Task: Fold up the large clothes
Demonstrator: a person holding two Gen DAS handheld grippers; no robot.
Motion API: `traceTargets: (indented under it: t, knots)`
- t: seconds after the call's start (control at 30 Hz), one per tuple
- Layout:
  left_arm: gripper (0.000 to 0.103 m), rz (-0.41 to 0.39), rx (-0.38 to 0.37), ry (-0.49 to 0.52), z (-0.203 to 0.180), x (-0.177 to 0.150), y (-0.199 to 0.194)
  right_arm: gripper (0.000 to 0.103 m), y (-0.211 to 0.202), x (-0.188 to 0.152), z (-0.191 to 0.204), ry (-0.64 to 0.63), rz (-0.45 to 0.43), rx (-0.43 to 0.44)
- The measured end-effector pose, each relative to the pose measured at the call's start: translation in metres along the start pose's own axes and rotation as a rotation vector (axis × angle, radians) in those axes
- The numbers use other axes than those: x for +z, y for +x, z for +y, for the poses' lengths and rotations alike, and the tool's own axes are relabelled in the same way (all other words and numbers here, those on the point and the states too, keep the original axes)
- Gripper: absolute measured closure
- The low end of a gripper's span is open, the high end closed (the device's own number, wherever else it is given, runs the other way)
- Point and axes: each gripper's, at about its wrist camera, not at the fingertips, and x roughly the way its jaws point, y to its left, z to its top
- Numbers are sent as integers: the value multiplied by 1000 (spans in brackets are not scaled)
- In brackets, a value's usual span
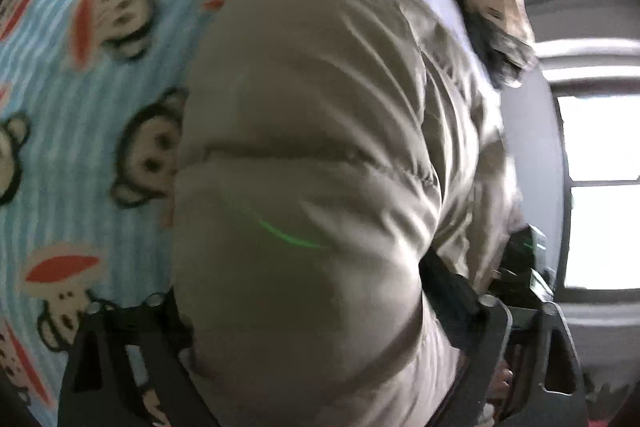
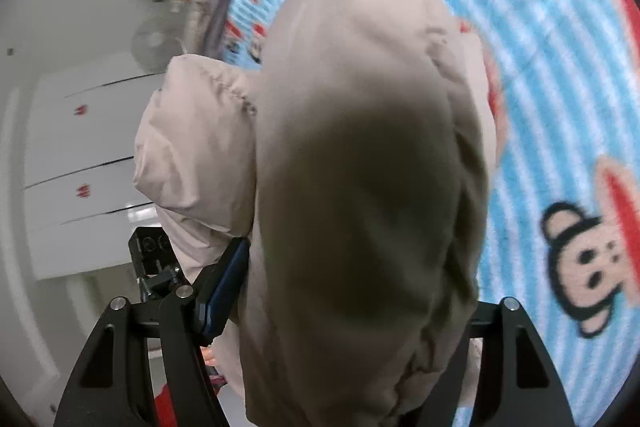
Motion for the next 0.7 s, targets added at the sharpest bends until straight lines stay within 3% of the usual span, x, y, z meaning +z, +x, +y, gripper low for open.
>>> traceTargets:
  t: [0.07,0.17,0.23,0.27,0.33,0.43,0.53,0.6,0.63,0.7]
  knots:
    - [8,-27,7,-14,10,-6,-2,28,10,0,14,-5,0,-61]
    - [8,-104,73,-18,3,-19,-15,26,-12,-11,30,-57,-30,-204]
    - [8,-167,139,-6,-6,-24,-33,26,-48,-23,43,-120,-127,-309]
    - [8,-189,153,3,-3,-18,-46,26,-69,-27,49,-149,-180,-321]
    - [8,-246,177,37,-9,-13,-64,28,-116,-23,59,-197,-249,-226]
    - [8,-284,212,78,-11,8,-80,30,-113,-25,70,-220,-200,-78]
    - [8,-292,278,119,-19,26,-76,30,-78,-18,68,-215,-106,-46]
    - [8,-285,311,140,-30,33,-64,30,-54,-10,52,-162,-75,-103]
    - [8,-282,323,150,-34,35,-59,34,-43,-6,42,-123,-69,-116]
    - [8,-271,364,184,-43,37,-47,98,-32,0,29,-43,-64,-131]
